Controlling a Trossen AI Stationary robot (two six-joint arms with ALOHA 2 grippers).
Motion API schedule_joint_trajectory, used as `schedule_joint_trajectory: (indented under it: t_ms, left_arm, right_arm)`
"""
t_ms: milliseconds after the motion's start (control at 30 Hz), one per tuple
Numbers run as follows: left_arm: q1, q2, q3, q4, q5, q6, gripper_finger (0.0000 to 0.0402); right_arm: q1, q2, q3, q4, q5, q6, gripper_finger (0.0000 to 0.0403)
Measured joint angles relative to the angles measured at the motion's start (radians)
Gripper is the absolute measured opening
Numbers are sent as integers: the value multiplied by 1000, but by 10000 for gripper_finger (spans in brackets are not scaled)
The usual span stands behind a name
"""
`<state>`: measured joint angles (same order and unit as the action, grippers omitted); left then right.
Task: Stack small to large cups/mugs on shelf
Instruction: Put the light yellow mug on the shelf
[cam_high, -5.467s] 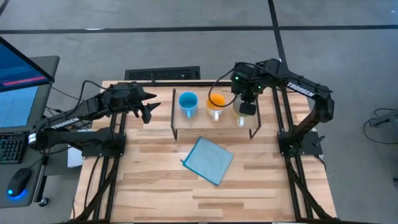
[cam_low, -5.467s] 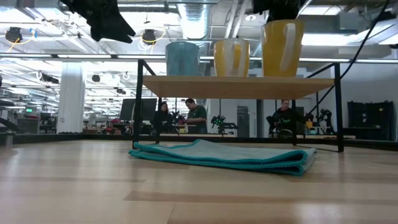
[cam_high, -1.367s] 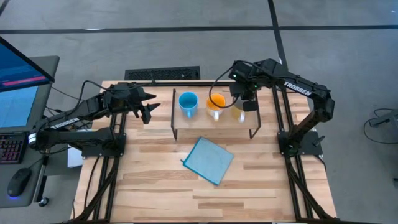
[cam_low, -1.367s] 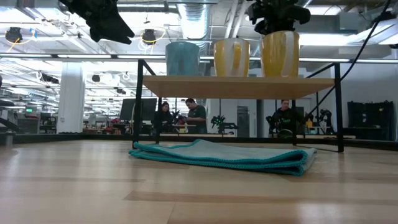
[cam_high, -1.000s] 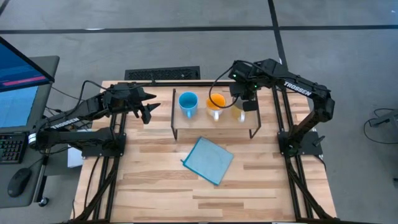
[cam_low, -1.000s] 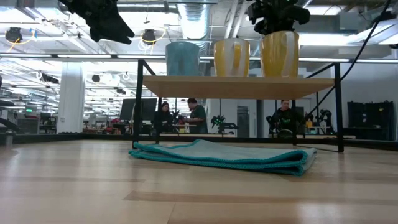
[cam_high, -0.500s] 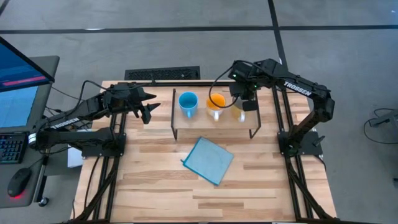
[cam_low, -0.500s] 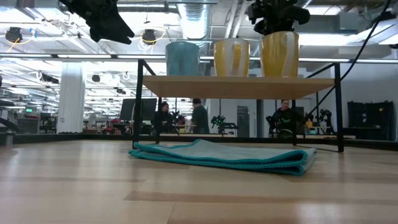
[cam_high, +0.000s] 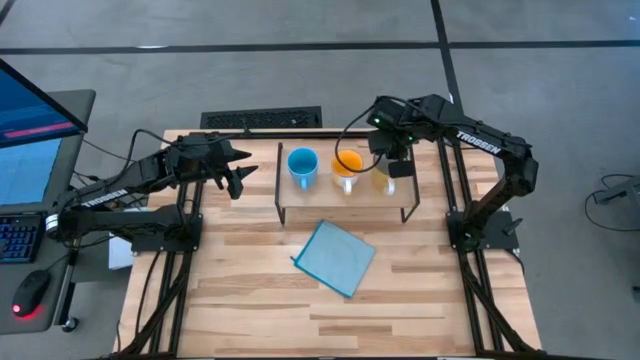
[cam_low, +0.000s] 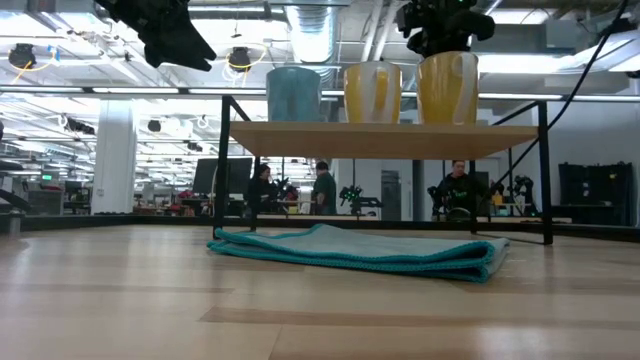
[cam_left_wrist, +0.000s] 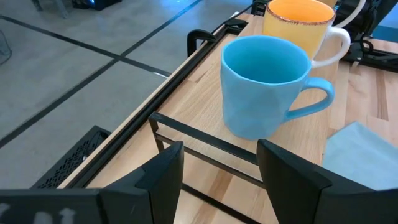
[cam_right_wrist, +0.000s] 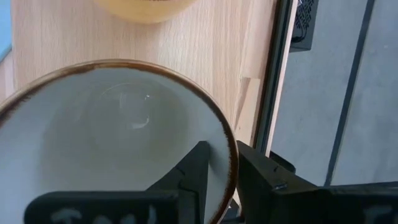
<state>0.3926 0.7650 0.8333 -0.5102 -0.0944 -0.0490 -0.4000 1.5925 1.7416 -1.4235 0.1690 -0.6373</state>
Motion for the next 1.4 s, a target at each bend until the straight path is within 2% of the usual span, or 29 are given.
schedule_joint_trajectory:
  t_ms: [800, 933, 1200, 1400]
  left_arm:
    - [0, 0, 0, 0, 0, 3, 195]
    - [0, 0, 0, 0, 0, 3, 195]
    - [0, 0, 0, 0, 0, 4, 195]
    - [0, 0, 0, 0, 0, 3, 195]
  right_arm:
    - [0, 0, 0, -3, -3, 9, 97]
    - [0, 0, 0, -5, -4, 16, 121]
    - [0, -1, 0, -12, -3, 17, 201]
    - [10, -4, 0, -37, -6, 12, 235]
